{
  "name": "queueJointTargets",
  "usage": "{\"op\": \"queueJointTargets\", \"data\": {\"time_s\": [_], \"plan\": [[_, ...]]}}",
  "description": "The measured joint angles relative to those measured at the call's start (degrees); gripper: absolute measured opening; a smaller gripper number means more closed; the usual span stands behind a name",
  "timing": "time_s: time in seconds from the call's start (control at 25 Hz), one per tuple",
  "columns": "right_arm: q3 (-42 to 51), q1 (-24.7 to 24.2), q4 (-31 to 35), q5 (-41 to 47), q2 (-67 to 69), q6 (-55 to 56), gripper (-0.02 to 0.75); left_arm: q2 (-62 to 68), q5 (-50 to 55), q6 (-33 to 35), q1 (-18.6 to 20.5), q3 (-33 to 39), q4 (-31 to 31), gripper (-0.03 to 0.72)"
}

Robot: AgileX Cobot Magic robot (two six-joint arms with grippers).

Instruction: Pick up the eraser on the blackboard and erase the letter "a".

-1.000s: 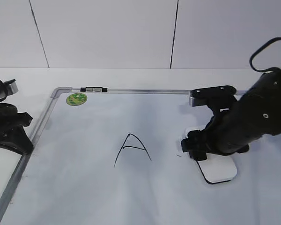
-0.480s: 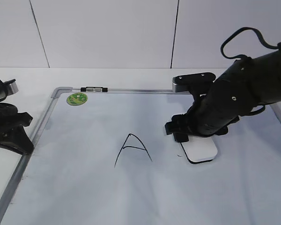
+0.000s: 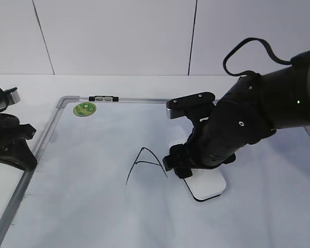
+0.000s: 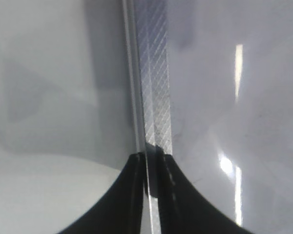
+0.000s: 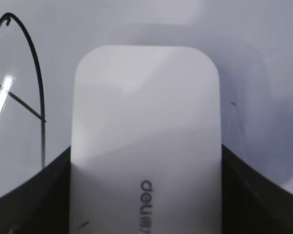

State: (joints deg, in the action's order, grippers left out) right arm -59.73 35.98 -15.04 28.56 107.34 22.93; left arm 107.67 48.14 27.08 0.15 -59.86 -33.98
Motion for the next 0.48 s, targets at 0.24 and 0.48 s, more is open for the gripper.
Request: {"op": "queueJointTargets", "data": {"time_s": [0.24,0.48], "plan": [[4.42,0.2,0.0,-3.18,-2.35,-0.86,0.564,0.0,0.0,0.0,0.0,0.0,0.0,0.047],[11.58,0.42,0.09,-3.55,-7.85,-0.59,0.564,0.0,0.0,0.0,0.0,0.0,0.0,0.047]]}}
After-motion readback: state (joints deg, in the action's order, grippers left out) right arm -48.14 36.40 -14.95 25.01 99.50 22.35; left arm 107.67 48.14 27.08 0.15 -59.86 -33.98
